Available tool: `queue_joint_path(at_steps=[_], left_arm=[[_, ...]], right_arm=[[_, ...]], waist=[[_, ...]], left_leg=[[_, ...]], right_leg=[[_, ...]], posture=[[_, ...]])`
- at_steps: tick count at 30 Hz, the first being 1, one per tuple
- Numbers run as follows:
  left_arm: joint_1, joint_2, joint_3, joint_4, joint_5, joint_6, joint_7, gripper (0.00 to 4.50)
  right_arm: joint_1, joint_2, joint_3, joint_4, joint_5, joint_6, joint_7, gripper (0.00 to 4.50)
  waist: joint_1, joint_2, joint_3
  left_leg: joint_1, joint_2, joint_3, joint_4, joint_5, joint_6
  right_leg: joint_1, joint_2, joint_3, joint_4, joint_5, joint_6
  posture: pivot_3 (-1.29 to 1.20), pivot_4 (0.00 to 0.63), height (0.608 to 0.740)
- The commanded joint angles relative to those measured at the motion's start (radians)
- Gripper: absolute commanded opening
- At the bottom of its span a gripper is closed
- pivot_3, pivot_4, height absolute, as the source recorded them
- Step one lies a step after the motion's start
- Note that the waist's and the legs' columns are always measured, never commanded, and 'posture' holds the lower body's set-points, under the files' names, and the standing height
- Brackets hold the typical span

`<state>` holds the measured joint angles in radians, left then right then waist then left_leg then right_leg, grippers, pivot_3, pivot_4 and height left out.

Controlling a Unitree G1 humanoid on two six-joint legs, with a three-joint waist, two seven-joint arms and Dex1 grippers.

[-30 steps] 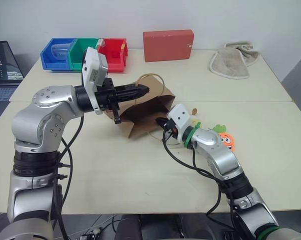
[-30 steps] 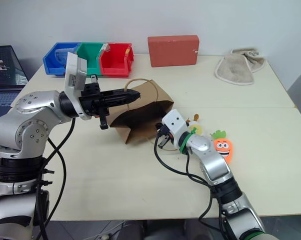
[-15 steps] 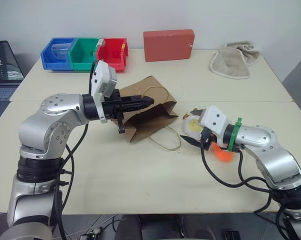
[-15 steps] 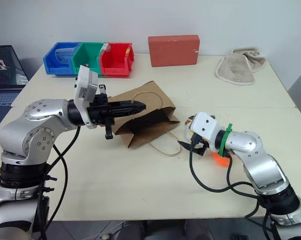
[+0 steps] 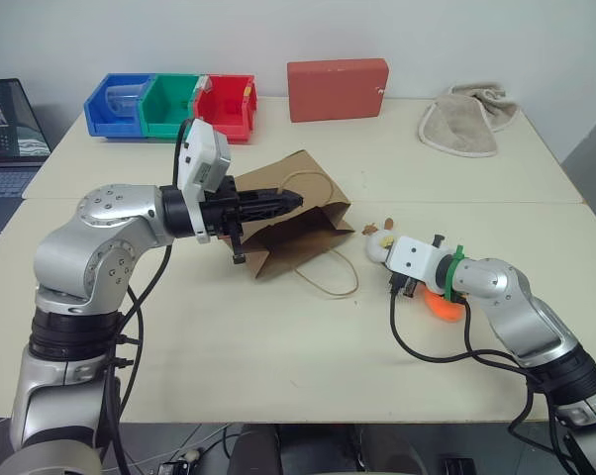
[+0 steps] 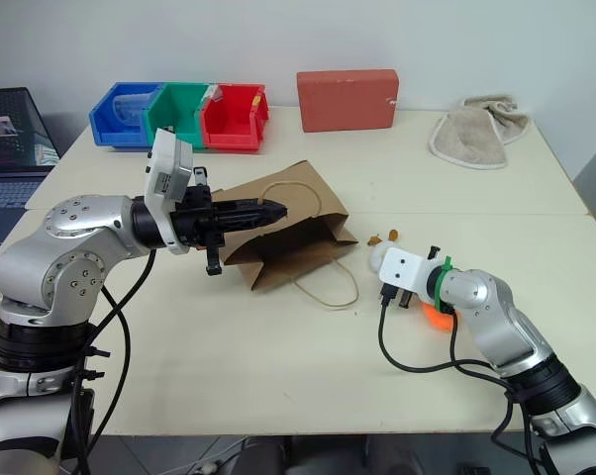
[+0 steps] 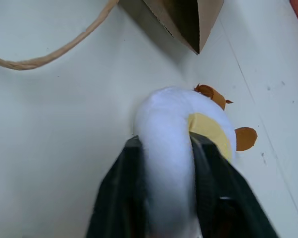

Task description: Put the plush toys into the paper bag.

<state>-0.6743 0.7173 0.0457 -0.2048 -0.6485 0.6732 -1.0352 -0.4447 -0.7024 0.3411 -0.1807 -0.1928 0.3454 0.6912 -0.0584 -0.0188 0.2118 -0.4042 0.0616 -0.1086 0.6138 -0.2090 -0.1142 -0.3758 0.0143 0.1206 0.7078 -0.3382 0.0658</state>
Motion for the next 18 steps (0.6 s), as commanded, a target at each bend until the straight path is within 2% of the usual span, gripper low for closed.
queue_joint_path(at_steps=[1,4,6,10,13,18], left_arm=[[-0.022,0.011,0.014,-0.027,-0.006,-0.003,0.001,0.00],[-0.021,0.014,0.012,-0.029,-0.005,-0.004,-0.005,0.00],[-0.021,0.015,0.012,-0.029,-0.006,-0.004,-0.006,0.00],[-0.029,0.018,0.009,-0.026,-0.007,-0.003,-0.016,0.00],[-0.032,0.014,0.007,-0.037,-0.017,0.005,-0.017,0.00],[-0.034,0.017,0.002,-0.047,-0.018,0.008,-0.029,0.00]], right_arm=[[-0.001,-0.017,-0.058,-0.043,0.038,-0.011,0.050,0.01],[-0.003,-0.064,-0.115,-0.140,0.142,0.029,0.169,0.01],[-0.004,-0.079,-0.127,-0.165,0.165,0.042,0.197,0.01],[-0.041,-0.148,-0.253,-0.359,0.438,0.246,0.358,0.01],[-0.084,-0.058,-0.216,-0.377,0.472,0.321,0.282,0.01],[-0.157,0.099,-0.073,-0.267,0.363,0.295,0.155,0.01]], waist=[[0.000,0.000,0.000],[0.001,0.000,0.000],[0.002,0.000,0.000],[0.001,0.001,0.001],[-0.003,0.000,0.000],[-0.006,-0.001,0.000]], left_leg=[[0.000,0.000,0.000,0.000,0.000,0.000],[0.000,0.000,0.000,0.000,0.000,0.000],[0.000,0.000,0.000,0.000,0.000,0.000],[0.000,0.000,-0.001,0.000,0.000,0.000],[0.000,0.001,0.000,0.000,0.000,0.000],[0.002,0.001,0.000,0.000,0.000,0.000]], right_leg=[[0.000,0.000,0.000,0.000,0.000,0.000],[0.000,0.000,0.000,0.000,0.000,0.000],[0.000,0.000,0.000,0.000,0.000,0.000],[0.000,0.000,-0.001,-0.001,0.000,0.000],[0.001,0.000,-0.001,-0.001,0.000,0.000],[0.002,0.000,0.000,-0.001,0.000,0.000]], posture=[[0.00,0.150,0.740],[0.00,0.150,0.740],[0.00,0.150,0.740],[0.00,0.150,0.740],[0.00,0.150,0.740],[0.00,0.150,0.740]])
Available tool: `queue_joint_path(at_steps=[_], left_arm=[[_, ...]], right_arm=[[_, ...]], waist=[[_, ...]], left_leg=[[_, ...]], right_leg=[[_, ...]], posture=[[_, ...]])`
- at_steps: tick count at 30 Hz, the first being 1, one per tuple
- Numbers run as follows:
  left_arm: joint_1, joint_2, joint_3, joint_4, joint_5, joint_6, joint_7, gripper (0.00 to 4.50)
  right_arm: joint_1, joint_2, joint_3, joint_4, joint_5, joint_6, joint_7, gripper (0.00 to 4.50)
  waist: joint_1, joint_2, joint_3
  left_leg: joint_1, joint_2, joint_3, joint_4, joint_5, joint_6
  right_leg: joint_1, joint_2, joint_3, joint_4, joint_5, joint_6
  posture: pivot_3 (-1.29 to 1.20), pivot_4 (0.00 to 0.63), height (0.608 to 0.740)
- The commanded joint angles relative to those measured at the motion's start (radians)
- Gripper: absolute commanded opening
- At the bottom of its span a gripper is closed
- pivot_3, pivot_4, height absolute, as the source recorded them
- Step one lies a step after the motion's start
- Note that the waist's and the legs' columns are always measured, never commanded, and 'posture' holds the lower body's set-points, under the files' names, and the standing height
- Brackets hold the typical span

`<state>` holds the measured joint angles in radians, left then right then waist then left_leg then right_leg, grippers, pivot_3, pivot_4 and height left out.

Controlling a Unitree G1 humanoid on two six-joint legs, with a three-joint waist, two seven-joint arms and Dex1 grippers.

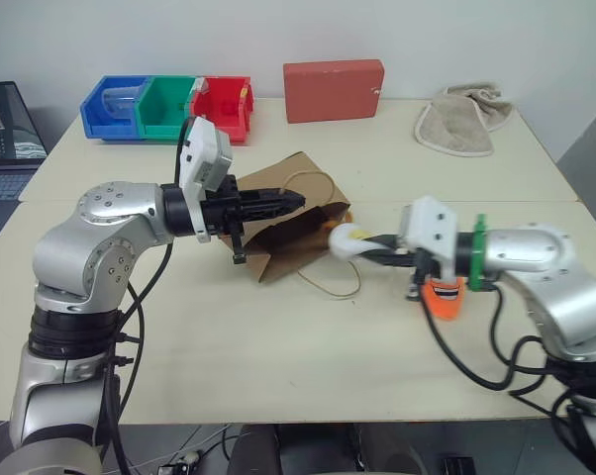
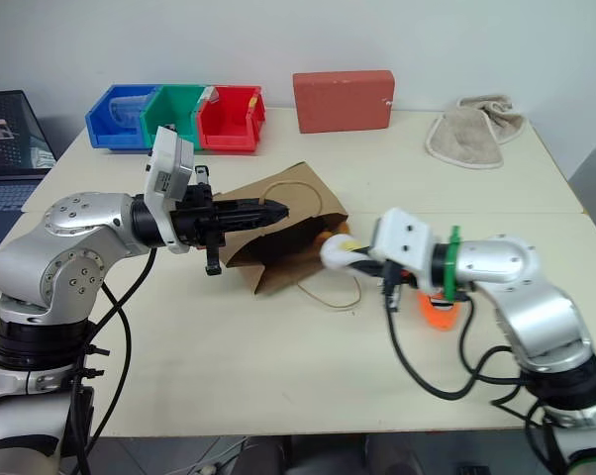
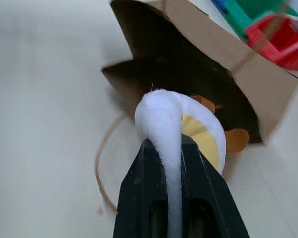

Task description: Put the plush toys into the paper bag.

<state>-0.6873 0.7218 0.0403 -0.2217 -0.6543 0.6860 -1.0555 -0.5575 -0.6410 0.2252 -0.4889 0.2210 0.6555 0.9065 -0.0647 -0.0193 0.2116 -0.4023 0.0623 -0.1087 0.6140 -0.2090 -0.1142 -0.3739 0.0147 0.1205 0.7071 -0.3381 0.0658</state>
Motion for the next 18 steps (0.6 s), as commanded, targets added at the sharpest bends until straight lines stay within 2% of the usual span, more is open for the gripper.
queue_joint_path(at_steps=[1,5,10,13,15,18], left_arm=[[-0.024,0.010,0.010,-0.034,-0.016,-0.001,-0.007,0.00],[-0.037,0.009,0.018,-0.039,-0.033,0.014,-0.008,0.00],[-0.028,0.005,0.019,-0.049,-0.045,0.026,-0.003,0.00],[-0.025,0.003,0.019,-0.049,-0.049,0.028,0.000,0.00],[-0.021,-0.001,0.018,-0.051,-0.051,0.029,0.001,0.00],[-0.019,-0.005,0.017,-0.050,-0.051,0.028,0.004,0.00]], right_arm=[[-0.062,0.078,0.070,0.078,-0.073,-0.027,-0.091,0.01],[-0.128,0.217,0.147,0.242,-0.159,-0.094,-0.185,0.01],[-0.190,0.396,0.160,0.401,-0.196,-0.102,-0.294,0.01],[-0.199,0.437,0.166,0.444,-0.221,-0.122,-0.317,0.01],[-0.207,0.463,0.160,0.497,-0.263,-0.169,-0.382,0.60],[-0.197,0.475,0.149,0.500,-0.271,-0.187,-0.394,1.52]], waist=[[0.001,0.000,0.000],[0.000,0.000,0.000],[-0.001,0.000,0.000],[0.001,0.000,0.000],[0.003,0.000,0.000],[0.003,0.000,0.000]], left_leg=[[0.000,0.000,0.000,0.000,0.000,0.000],[0.000,0.000,0.000,0.000,0.000,0.000],[-0.002,0.000,0.000,-0.001,0.000,0.000],[-0.006,0.000,-0.001,-0.001,0.000,-0.001],[-0.007,0.000,-0.001,-0.001,0.000,-0.001],[-0.007,0.000,-0.001,-0.001,0.000,-0.001]], right_leg=[[0.000,0.000,0.000,0.000,0.000,0.000],[-0.001,0.000,-0.001,0.000,0.000,0.000],[-0.002,0.000,-0.001,0.000,0.000,0.000],[-0.007,0.000,-0.001,0.002,0.000,0.000],[-0.008,0.000,-0.002,0.002,0.000,0.000],[-0.010,0.000,-0.002,0.003,0.000,0.000]], posture=[[0.00,0.150,0.740],[0.00,0.150,0.740],[0.00,0.150,0.740],[0.00,0.150,0.740],[0.00,0.150,0.740],[0.00,0.150,0.740]])
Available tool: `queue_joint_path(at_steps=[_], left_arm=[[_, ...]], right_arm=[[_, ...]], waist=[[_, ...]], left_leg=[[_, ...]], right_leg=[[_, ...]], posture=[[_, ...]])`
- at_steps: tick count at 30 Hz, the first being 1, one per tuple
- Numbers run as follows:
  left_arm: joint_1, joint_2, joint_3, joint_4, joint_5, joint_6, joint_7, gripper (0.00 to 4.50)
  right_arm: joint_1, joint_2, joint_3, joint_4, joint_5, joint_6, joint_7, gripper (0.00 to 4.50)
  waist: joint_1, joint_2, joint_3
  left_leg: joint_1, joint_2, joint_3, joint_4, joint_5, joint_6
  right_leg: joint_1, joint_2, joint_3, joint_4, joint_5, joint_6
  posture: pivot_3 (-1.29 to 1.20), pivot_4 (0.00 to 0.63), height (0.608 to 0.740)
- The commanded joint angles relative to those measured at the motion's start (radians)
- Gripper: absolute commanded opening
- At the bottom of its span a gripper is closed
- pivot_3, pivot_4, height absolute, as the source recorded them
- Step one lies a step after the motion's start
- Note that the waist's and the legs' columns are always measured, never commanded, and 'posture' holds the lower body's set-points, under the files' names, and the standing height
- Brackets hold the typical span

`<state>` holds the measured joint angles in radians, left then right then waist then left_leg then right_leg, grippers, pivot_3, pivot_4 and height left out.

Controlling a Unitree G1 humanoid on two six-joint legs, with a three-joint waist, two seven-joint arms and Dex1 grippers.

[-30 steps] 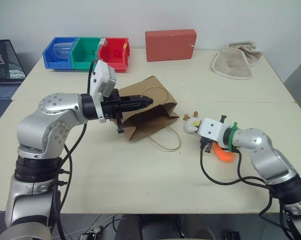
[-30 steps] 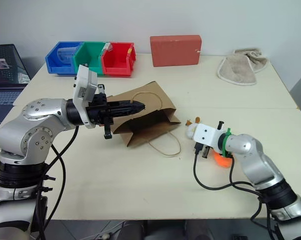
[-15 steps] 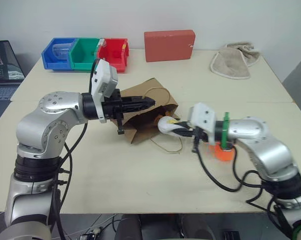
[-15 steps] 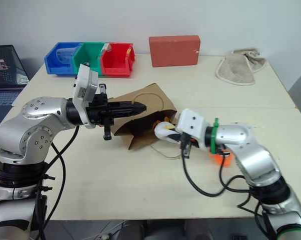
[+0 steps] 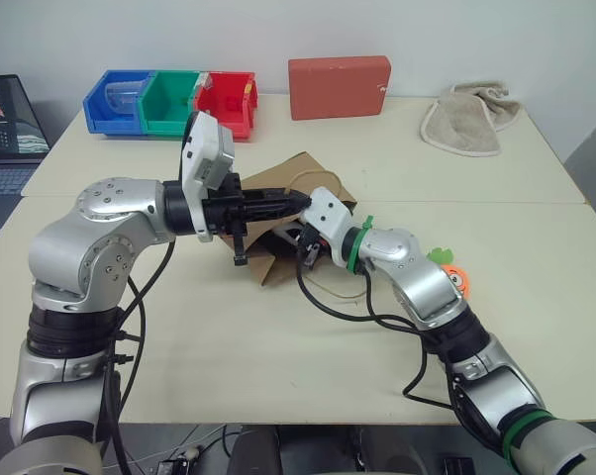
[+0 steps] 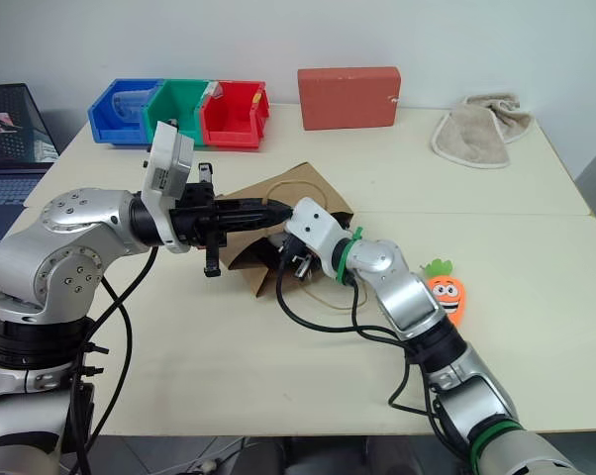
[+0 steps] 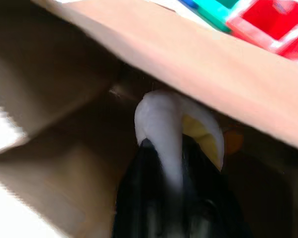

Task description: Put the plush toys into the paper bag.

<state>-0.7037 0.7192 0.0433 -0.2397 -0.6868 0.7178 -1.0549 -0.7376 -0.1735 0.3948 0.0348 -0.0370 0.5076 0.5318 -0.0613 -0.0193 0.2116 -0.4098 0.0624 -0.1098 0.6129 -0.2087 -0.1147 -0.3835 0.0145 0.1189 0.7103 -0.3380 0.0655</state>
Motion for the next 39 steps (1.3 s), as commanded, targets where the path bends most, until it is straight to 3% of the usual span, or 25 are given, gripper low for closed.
queue_joint_path(at_steps=[1,7,9,12,15,20,26,29,32,35,39], left_arm=[[-0.002,-0.003,0.014,-0.028,-0.016,-0.007,0.003,0.00],[0.002,-0.010,0.009,-0.018,-0.006,-0.015,0.006,0.00],[0.001,-0.016,0.007,-0.015,-0.002,-0.017,0.011,0.00],[-0.002,-0.024,0.003,-0.011,0.005,-0.021,0.015,0.00],[-0.009,-0.032,-0.004,-0.003,0.013,-0.028,0.019,0.00],[-0.005,-0.032,-0.008,-0.001,0.023,-0.036,0.014,0.00],[-0.002,-0.028,-0.014,0.003,0.030,-0.042,0.003,0.00],[-0.003,-0.026,-0.017,0.005,0.033,-0.045,-0.001,0.00],[-0.002,-0.026,-0.019,0.003,0.037,-0.046,-0.002,0.00],[0.000,-0.024,-0.015,-0.002,0.034,-0.040,-0.001,0.00],[0.004,-0.017,-0.009,-0.006,0.033,-0.037,0.002,0.00]], right_arm=[[-0.010,0.003,-0.021,-0.036,-0.011,-0.036,-0.010,1.88],[0.024,-0.034,-0.035,-0.126,-0.002,-0.002,0.021,4.01],[0.047,-0.086,-0.040,-0.210,0.017,0.031,0.077,4.45],[0.094,-0.204,-0.093,-0.383,0.099,0.100,0.190,4.45],[0.180,-0.425,-0.206,-0.562,0.229,0.143,0.370,4.45],[0.298,-0.661,-0.340,-0.653,0.344,0.189,0.499,4.45],[0.513,-0.913,-0.394,-0.514,0.180,0.048,0.497,4.45],[0.574,-0.955,-0.363,-0.452,0.110,-0.027,0.477,4.45],[0.572,-0.922,-0.337,-0.412,0.074,-0.053,0.441,4.45],[0.557,-0.900,-0.328,-0.388,0.052,-0.085,0.423,3.89],[0.540,-0.877,-0.327,-0.364,0.047,-0.112,0.427,2.48]], waist=[[0.000,0.000,0.000],[0.000,0.000,0.000],[0.002,0.000,0.000],[0.005,0.000,0.000],[0.017,0.000,0.000],[0.013,0.000,0.000],[0.010,0.000,0.000],[0.008,0.000,0.000],[0.000,0.000,0.000],[0.002,0.000,0.000],[0.004,0.000,0.000]], left_leg=[[-0.001,0.000,0.000,0.000,0.000,0.000],[-0.003,0.000,0.000,0.000,0.000,0.000],[-0.003,0.000,0.000,0.000,0.000,0.000],[-0.005,0.000,-0.001,0.001,0.000,0.000],[-0.007,-0.002,-0.002,0.002,0.000,0.000],[-0.005,-0.001,-0.002,0.002,0.000,0.001],[-0.006,-0.002,-0.001,0.007,0.000,0.001],[-0.007,-0.002,0.000,0.011,-0.001,0.001],[-0.006,-0.002,0.001,0.013,0.000,0.001],[-0.006,-0.002,0.001,0.015,0.000,0.001],[-0.006,-0.002,0.001,0.015,0.000,0.001]], right_leg=[[-0.001,0.000,0.000,0.001,0.000,0.000],[-0.003,0.000,0.000,0.002,0.000,0.000],[-0.003,0.000,0.000,0.002,0.000,0.000],[-0.004,0.000,-0.001,0.002,0.000,0.000],[-0.004,-0.001,-0.001,0.001,0.000,0.000],[-0.003,0.000,-0.001,0.000,0.000,0.000],[-0.003,-0.001,0.000,0.001,0.000,0.000],[-0.002,0.000,0.001,0.001,0.000,0.000],[-0.002,0.000,0.003,0.002,0.000,0.001],[-0.001,0.000,0.003,0.003,0.000,0.001],[-0.001,0.000,0.003,0.003,0.000,0.002]], posture=[[0.00,0.150,0.740],[0.00,0.150,0.740],[0.00,0.150,0.740],[0.00,0.150,0.740],[0.00,0.150,0.740],[0.00,0.150,0.740],[0.00,0.150,0.740],[0.00,0.150,0.740],[0.00,0.150,0.740],[0.00,0.150,0.740],[0.00,0.150,0.740]])
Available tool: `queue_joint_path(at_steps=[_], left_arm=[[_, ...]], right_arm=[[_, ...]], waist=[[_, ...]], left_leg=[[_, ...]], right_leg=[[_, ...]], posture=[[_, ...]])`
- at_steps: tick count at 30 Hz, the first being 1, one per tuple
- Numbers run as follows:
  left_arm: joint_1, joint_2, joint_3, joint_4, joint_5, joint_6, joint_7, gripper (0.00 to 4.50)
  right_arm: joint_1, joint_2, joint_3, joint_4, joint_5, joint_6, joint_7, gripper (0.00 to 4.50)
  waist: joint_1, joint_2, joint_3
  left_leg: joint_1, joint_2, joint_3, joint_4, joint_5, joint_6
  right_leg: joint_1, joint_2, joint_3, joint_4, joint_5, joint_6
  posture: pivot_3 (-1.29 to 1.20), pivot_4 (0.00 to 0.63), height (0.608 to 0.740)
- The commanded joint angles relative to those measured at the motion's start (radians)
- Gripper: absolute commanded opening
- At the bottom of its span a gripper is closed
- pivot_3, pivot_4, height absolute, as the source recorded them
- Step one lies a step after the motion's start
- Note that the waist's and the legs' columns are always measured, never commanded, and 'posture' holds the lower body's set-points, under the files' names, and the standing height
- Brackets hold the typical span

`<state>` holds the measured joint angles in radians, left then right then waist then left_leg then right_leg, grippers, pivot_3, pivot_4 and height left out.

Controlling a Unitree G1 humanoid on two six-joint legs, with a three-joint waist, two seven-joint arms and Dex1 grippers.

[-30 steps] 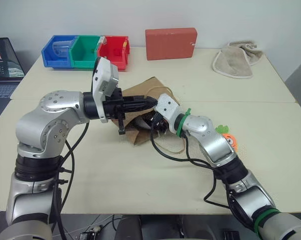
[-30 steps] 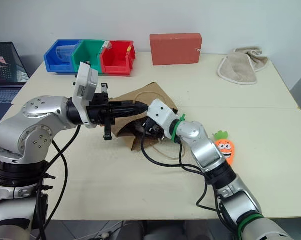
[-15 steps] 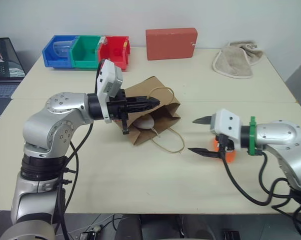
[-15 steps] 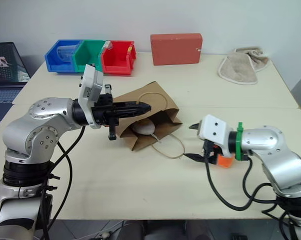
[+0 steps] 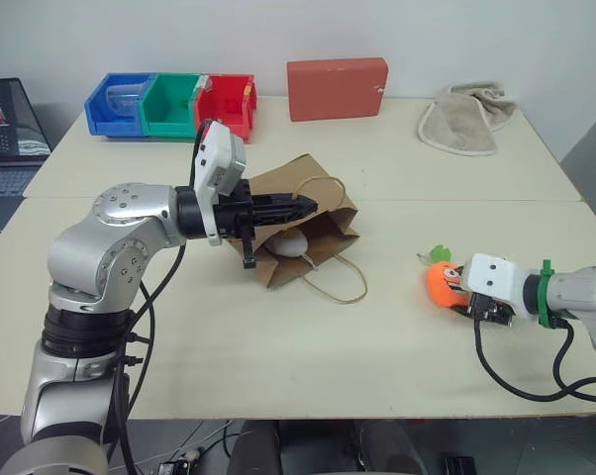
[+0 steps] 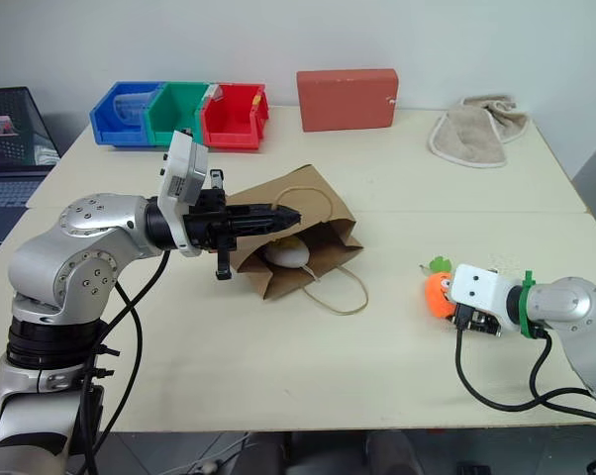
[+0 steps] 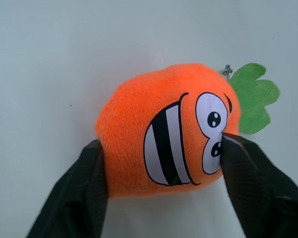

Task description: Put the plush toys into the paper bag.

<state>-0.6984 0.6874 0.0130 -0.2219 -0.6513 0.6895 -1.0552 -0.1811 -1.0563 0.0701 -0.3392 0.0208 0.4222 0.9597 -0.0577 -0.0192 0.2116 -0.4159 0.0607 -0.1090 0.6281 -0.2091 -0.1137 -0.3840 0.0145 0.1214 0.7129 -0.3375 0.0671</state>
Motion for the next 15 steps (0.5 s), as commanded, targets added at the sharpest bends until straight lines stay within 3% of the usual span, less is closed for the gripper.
queue_joint_path(at_steps=[1,7,10,12,15], left_arm=[[-0.001,0.015,0.021,-0.025,-0.003,-0.009,0.003,0.00],[-0.004,0.018,0.027,-0.024,-0.008,-0.005,0.008,0.00],[-0.011,0.017,0.029,-0.018,-0.011,-0.004,0.009,0.00],[-0.016,0.018,0.028,-0.012,-0.012,-0.004,0.007,0.00],[-0.027,0.012,0.027,-0.004,-0.018,-0.001,0.004,0.00]], right_arm=[[-0.019,0.009,-0.003,0.017,-0.012,-0.036,0.000,2.10],[-0.048,0.032,-0.030,0.001,0.053,-0.048,0.034,0.17],[-0.079,0.060,-0.041,-0.067,0.138,0.008,0.069,0.00],[-0.147,0.121,-0.033,-0.148,0.241,0.090,0.072,0.00],[-0.232,0.206,0.026,-0.178,0.271,0.148,0.048,0.00]], waist=[[0.000,0.000,0.000],[0.000,0.000,0.000],[0.000,0.000,0.000],[-0.003,0.000,0.000],[-0.002,0.000,0.000]], left_leg=[[0.000,0.000,0.000,0.000,0.000,0.000],[0.000,0.000,0.000,0.000,0.000,0.000],[0.000,0.000,0.000,0.000,0.000,0.000],[0.000,0.000,0.000,0.000,0.000,0.000],[0.000,0.000,-0.001,0.000,0.000,0.000]], right_leg=[[0.000,0.000,0.000,0.000,0.000,0.000],[0.000,0.000,0.000,0.000,0.000,0.000],[0.000,0.000,0.000,0.000,0.000,0.000],[0.000,0.000,0.000,0.000,0.000,0.000],[0.000,0.000,-0.001,0.001,0.000,0.000]], posture=[[0.00,0.150,0.740],[0.00,0.150,0.740],[0.00,0.150,0.740],[0.00,0.150,0.740],[0.00,0.150,0.740]])
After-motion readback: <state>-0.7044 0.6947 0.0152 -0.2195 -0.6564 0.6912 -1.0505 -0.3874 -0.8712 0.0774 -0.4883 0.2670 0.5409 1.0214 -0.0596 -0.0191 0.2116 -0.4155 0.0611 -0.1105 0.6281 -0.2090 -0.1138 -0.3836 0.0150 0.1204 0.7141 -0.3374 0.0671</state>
